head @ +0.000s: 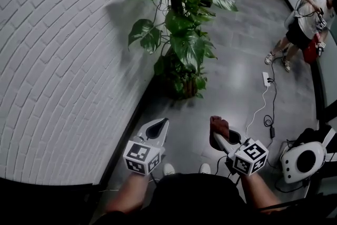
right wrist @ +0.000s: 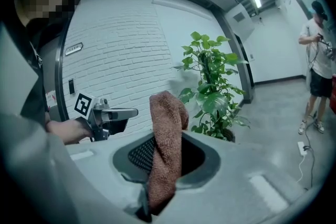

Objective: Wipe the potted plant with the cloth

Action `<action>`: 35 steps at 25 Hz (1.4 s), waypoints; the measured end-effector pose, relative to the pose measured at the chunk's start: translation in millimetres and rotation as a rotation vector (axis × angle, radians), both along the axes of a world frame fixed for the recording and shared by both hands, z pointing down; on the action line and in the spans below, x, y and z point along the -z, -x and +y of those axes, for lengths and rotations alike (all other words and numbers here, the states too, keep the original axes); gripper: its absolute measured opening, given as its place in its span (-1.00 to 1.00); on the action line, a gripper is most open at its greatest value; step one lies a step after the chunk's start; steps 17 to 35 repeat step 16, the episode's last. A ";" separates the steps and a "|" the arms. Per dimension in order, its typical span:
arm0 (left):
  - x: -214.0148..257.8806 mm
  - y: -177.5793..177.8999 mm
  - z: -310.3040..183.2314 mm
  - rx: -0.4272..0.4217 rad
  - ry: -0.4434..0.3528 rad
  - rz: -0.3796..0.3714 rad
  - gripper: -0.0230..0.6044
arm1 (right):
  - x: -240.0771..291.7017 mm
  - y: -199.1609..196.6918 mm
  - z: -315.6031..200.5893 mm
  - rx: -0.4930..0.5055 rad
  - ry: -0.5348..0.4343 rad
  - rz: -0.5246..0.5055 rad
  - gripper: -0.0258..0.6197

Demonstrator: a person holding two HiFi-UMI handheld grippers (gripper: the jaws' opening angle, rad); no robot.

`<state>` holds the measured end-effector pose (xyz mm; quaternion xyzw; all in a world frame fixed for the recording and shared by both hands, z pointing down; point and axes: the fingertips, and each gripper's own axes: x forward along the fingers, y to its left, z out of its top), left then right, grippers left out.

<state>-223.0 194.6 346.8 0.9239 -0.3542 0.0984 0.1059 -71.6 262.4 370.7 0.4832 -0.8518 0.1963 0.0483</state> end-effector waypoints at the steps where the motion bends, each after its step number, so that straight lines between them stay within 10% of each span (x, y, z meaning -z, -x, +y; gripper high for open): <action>1: 2.3 3.8 -2.6 0.007 -0.006 -0.002 -0.87 | -0.2 -0.4 -0.4 -0.005 0.000 0.002 -0.73; 35: -0.3 15.1 -12.2 0.007 -0.013 -0.015 -0.87 | -2.2 4.3 -11.2 -0.030 -0.010 -0.005 -0.73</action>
